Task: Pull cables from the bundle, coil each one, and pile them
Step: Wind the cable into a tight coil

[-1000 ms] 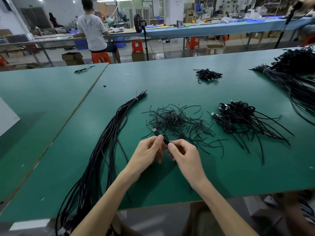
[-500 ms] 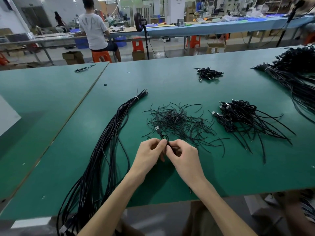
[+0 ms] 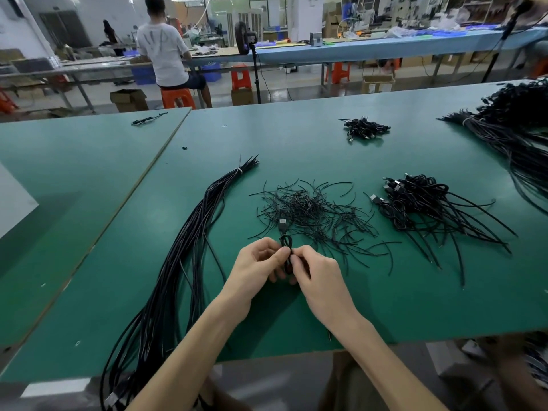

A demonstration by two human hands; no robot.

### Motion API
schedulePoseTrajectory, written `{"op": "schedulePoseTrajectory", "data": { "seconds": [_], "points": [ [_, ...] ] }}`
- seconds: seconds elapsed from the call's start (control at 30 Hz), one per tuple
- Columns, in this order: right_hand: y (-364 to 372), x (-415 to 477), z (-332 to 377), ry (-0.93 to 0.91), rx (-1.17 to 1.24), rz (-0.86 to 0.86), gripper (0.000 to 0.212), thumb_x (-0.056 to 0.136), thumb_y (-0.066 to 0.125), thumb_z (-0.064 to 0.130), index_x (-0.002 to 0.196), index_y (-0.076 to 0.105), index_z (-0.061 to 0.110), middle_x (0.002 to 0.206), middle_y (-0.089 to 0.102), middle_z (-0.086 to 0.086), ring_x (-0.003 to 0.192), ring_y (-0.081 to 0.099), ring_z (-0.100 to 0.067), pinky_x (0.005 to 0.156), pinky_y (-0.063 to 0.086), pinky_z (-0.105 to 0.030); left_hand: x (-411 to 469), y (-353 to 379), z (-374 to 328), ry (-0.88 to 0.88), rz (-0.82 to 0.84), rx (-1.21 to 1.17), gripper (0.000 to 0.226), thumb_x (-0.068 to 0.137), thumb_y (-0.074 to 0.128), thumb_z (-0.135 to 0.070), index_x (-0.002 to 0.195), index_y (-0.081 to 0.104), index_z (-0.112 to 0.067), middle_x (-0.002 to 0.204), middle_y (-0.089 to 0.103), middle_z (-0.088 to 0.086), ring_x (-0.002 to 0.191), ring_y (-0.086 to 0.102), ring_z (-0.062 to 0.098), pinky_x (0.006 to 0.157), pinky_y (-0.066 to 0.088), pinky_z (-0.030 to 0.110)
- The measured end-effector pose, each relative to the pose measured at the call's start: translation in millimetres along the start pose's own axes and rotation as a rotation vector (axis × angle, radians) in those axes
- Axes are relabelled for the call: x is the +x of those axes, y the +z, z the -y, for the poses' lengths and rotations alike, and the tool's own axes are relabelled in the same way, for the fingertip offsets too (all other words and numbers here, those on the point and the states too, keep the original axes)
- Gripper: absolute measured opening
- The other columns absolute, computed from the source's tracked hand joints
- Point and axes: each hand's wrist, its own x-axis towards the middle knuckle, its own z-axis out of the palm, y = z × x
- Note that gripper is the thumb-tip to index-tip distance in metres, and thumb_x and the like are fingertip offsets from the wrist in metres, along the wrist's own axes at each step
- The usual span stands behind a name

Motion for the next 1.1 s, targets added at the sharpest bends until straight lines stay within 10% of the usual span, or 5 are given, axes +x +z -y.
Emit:
{"op": "schedulePoseTrajectory", "data": {
  "seconds": [0.53,0.87,1.1],
  "points": [
    [2.2,-1.4,-1.7,0.026,0.052,0.062,0.013,0.099,0.064,0.034,0.105,0.064,0.023,0.082,0.068,0.014,0.079,0.065,-0.001,0.068,0.051,-0.016,3.3,-5.8,-7.0,-0.071,0.063,-0.03,0.033,0.092,0.075,-0.039,0.086,0.063,-0.009,0.073,0.064,0.008,0.064,0.056,0.016,0.062,0.049,0.025],
    [2.7,-0.8,-1.6,0.009,-0.009,0.043,0.02,0.107,0.048,0.019,0.1,0.065,0.011,0.073,0.067,0.0,0.064,0.064,-0.019,0.064,0.053,-0.045,0.3,-2.4,-1.9,0.046,0.041,0.119,0.019,0.101,0.066,-0.025,0.089,0.064,-0.01,0.066,0.063,-0.004,0.06,0.056,0.011,0.057,0.046,0.023],
    [-3.3,0.0,-0.3,-0.013,0.191,0.063,0.02,0.107,0.05,0.015,0.103,0.07,0.016,0.074,0.069,0.001,0.063,0.065,-0.012,0.064,0.054,-0.026,-0.9,-1.0,-2.3,0.062,-0.011,0.039,0.023,0.101,0.065,-0.018,0.089,0.057,-0.001,0.067,0.062,0.011,0.061,0.054,0.019,0.057,0.045,0.024]
  ]
}}
